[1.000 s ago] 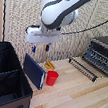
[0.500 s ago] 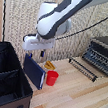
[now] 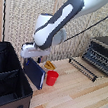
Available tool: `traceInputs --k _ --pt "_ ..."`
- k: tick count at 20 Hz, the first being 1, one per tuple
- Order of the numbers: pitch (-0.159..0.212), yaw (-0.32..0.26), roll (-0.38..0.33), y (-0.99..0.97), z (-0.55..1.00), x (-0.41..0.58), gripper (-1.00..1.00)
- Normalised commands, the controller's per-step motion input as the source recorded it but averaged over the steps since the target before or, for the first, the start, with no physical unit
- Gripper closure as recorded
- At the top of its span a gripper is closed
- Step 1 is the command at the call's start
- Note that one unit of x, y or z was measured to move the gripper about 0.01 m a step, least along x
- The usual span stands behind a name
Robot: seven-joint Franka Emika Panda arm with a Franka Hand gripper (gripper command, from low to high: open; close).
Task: Please shift your gripper toward the book. Carefully hold the book with your gripper. Gently transport the book using your gripper to the caddy's front section. Safely let the book go into the caddy's front area.
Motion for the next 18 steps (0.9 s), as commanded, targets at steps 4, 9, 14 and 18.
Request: traceInputs --k 4,9,14,18 --pt "0.072 0.039 0.0 0.0 -0.2 0.149 1.0" --pt "0.055 0.007 -0.006 0.04 -0.05 0.026 1.0" --pt "0.002 0.0 0.0 0.06 0.0 0.037 1.0" --pt "0.0 -0.004 0.0 0.0 0.15 0.079 1.0"
